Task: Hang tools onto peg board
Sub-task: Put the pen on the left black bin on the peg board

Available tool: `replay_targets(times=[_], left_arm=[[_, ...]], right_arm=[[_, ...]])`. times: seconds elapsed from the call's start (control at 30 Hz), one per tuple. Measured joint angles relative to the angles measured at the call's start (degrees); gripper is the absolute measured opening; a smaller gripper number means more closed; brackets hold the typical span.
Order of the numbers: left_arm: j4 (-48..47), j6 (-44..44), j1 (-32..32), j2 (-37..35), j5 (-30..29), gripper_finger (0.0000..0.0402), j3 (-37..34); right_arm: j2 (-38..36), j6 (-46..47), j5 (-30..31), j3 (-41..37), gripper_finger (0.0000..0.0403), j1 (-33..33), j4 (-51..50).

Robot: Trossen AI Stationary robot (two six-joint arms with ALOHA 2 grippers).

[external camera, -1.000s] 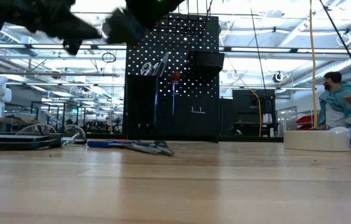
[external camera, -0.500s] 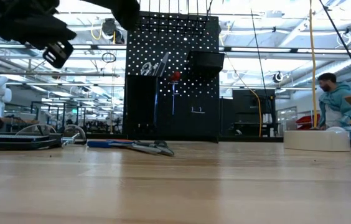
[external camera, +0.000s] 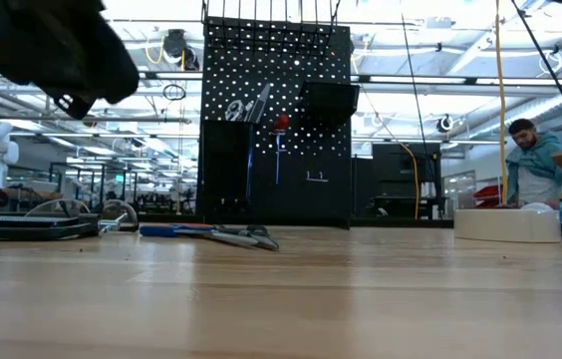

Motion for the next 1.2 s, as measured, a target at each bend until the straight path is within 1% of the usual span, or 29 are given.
replay_targets(times=[0.1, 0.17, 0.2, 0.37, 0.47, 0.53, 0.67, 0.7, 0.77, 0.9, 1.03, 1.07, 1.13, 1.2], left_arm=[[-0.05, -0.64, -0.50, 0.52, -0.03, 0.0000, 0.00], [-0.09, -0.76, -1.16, 0.96, -0.03, 0.0000, 0.00], [-0.10, -0.80, -1.54, 1.19, -0.05, 0.0000, 0.00], [-0.10, -2.24, -4.18, 3.17, -0.77, 0.0000, 0.00], [0.44, -1.16, -6.25, 4.48, -1.54, 0.0000, -0.27], [2.49, 1.62, -7.70, 5.39, -1.52, 0.0000, -0.84], [5.75, 2.70, -8.92, 6.50, -3.02, 0.0000, -2.47], [6.07, 3.42, -8.93, 6.70, -3.80, 0.0000, -2.77], [7.03, 6.49, -8.93, 6.95, -4.25, 0.0000, -3.32], [8.74, 15.54, -8.93, 7.31, -4.30, 0.0000, -3.37], [10.82, 28.72, -8.93, 7.46, -2.63, 0.0000, -3.37], [11.17, 30.70, -8.93, 7.52, -2.22, 0.0000, -3.37], [12.19, 32.10, -8.79, 7.51, -2.20, 0.0000, -3.37], [12.47, 32.31, -8.77, 7.51, -2.24, 0.0000, -3.37]], right_arm=[[3.89, 4.33, 3.86, 8.45, 0.0153, 0.05, -10.31], [5.99, 5.91, 4.92, 12.35, 0.0153, 0.07, -14.99], [6.95, 6.50, 5.03, 13.44, 0.0153, 0.08, -15.35], [9.71, 8.84, 4.98, 14.07, 0.0153, 1.09, -14.28], [10.71, 9.59, 5.36, 14.07, 0.0153, 1.57, -13.94], [11.09, 9.37, 7.03, 14.07, 0.0153, 2.08, -13.59], [11.09, 9.26, 11.83, 14.09, 0.0153, 3.30, -16.38], [11.09, 8.74, 12.15, 14.09, 0.0153, 3.49, -16.99], [11.11, 8.01, 11.93, 14.07, 0.0153, 3.76, -17.11], [11.40, 7.95, 12.69, 14.09, 0.0153, 4.11, -17.53], [12.53, 8.02, 12.53, 14.07, 0.0152, 4.13, -17.99], [12.79, 8.03, 12.74, 14.10, 0.0150, 4.17, -18.25], [13.23, 8.87, 12.72, 14.35, 0.0139, 4.18, -19.43], [13.23, 9.79, 12.75, 14.41, 0.0121, 4.07, -20.94]])
